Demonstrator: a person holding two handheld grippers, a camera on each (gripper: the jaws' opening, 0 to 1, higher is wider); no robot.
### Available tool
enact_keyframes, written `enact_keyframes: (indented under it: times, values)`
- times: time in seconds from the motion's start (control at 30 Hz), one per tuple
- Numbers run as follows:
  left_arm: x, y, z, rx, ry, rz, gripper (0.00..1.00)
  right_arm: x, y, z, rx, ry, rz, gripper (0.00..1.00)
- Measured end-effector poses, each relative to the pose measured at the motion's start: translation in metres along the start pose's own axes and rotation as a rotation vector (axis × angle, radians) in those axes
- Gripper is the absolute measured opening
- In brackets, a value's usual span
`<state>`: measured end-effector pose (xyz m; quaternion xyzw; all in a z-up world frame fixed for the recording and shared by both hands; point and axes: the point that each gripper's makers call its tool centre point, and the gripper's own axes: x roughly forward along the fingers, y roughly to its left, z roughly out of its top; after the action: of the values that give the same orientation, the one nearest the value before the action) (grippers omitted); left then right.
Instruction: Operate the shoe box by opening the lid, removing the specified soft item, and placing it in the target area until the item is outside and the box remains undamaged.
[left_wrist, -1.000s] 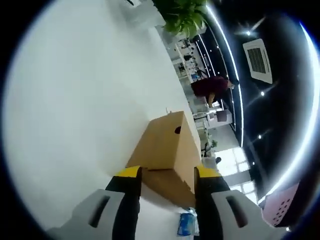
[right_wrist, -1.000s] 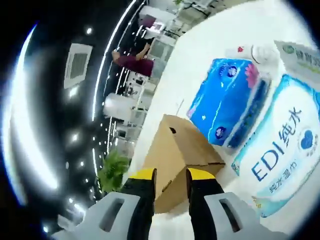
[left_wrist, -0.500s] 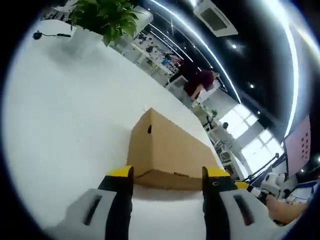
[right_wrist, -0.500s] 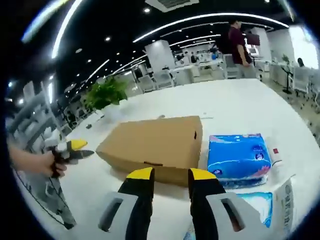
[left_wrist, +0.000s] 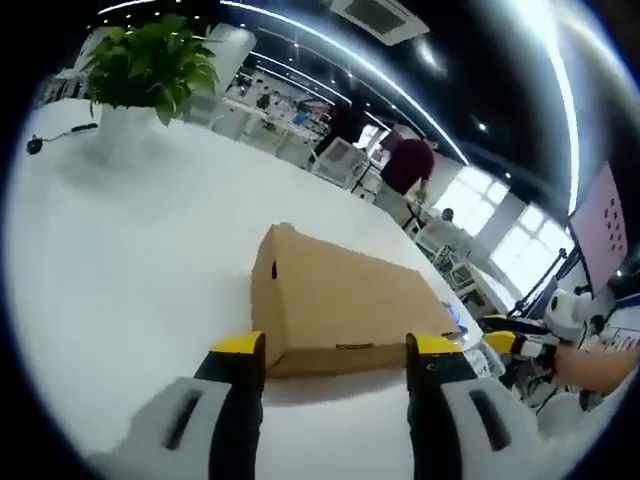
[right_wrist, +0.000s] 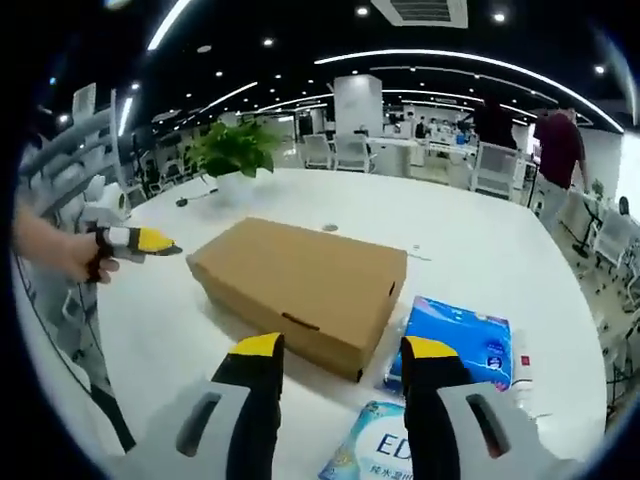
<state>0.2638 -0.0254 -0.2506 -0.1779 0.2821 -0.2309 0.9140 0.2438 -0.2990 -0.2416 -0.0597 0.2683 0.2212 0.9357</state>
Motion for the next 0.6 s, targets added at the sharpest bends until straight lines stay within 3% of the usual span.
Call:
enact_keyframes:
  times: [0.03,0.1,0.17,0.23,0.33,0.5,0.6]
  values:
    - [-0.001,0.001,0.0,0.036,0.009,0.017,0.63,0.0,0.0,0.001,-0.059,0.014,0.003,0.46]
    - [-0.001,0.002,-0.002,0.071,0.024,0.035,0.7,-0.003,-0.011,0.008,-0.169,0.003,-0.06,0.34]
    - [-0.002,0.002,0.001,0.124,0.015,0.051,0.72,-0.004,-0.013,0.01,-0.177,0.001,-0.067,0.33]
    - [-0.003,0.006,0.0,0.17,0.034,0.08,0.71,-0.004,-0.011,0.016,-0.11,-0.026,-0.044,0.4]
    - [-0.003,0.004,0.004,0.182,0.017,0.081,0.71,-0.004,-0.011,0.018,-0.116,-0.021,-0.03,0.49]
    - [0.005,-0.002,0.002,0.263,0.039,0.055,0.81,0.002,0.002,0.011,-0.037,0.024,0.038,0.72]
    - [0.008,-0.002,0.001,0.285,0.051,0.062,0.83,0.002,0.004,0.016,-0.049,0.012,0.038,0.74]
